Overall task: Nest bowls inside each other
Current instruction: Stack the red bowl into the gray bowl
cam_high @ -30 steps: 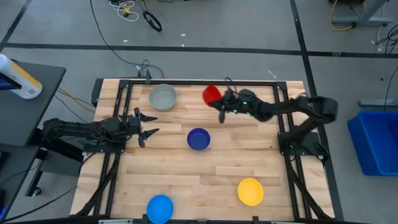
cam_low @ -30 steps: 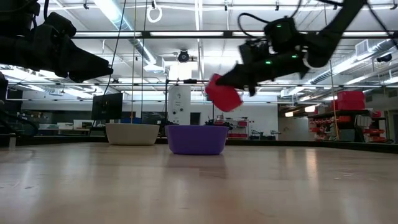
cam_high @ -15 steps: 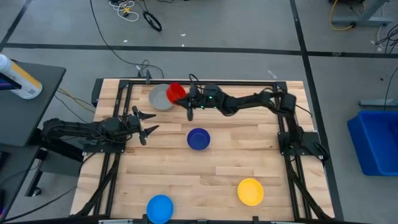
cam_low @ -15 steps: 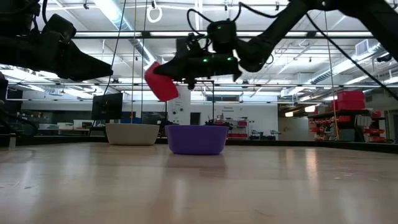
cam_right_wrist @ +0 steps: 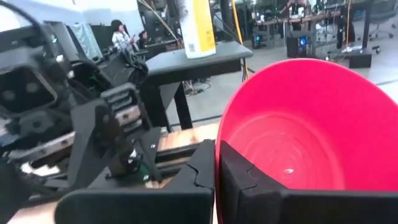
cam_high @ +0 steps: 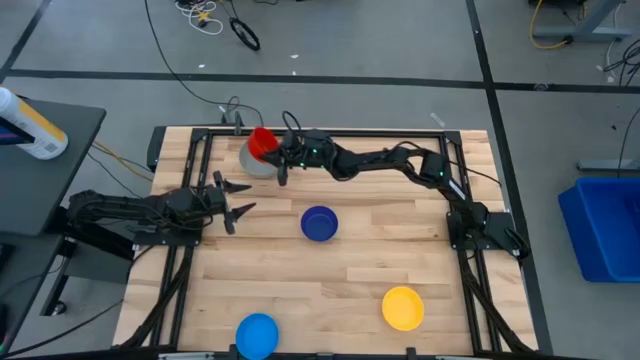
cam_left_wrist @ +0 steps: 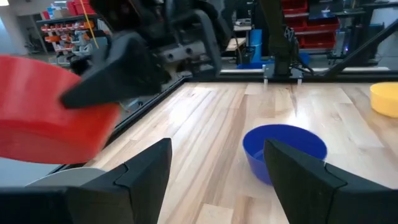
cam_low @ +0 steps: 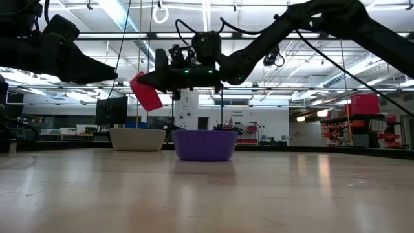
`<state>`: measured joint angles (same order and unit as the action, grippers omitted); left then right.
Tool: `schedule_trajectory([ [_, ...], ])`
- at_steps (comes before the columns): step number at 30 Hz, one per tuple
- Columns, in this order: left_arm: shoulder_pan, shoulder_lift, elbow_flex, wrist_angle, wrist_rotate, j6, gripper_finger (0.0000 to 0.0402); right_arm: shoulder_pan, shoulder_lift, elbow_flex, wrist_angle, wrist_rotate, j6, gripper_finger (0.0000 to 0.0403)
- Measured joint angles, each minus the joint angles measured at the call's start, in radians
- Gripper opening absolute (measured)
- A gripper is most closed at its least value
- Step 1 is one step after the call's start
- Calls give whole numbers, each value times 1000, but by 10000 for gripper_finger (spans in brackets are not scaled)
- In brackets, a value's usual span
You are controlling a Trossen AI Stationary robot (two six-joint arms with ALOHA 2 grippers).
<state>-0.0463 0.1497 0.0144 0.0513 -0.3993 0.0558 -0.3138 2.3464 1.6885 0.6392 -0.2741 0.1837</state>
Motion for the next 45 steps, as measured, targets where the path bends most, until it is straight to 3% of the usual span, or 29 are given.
schedule_trajectory([
  [6,0,0,40,-103,28,-24,261,-19,34,40,-15,2,7,1],
  [35,0,0,48,-91,34,-40,261,-46,48,89,-287,2,-35,0],
  [45,0,0,49,-84,25,-31,261,-64,48,89,-328,-43,-50,0],
])
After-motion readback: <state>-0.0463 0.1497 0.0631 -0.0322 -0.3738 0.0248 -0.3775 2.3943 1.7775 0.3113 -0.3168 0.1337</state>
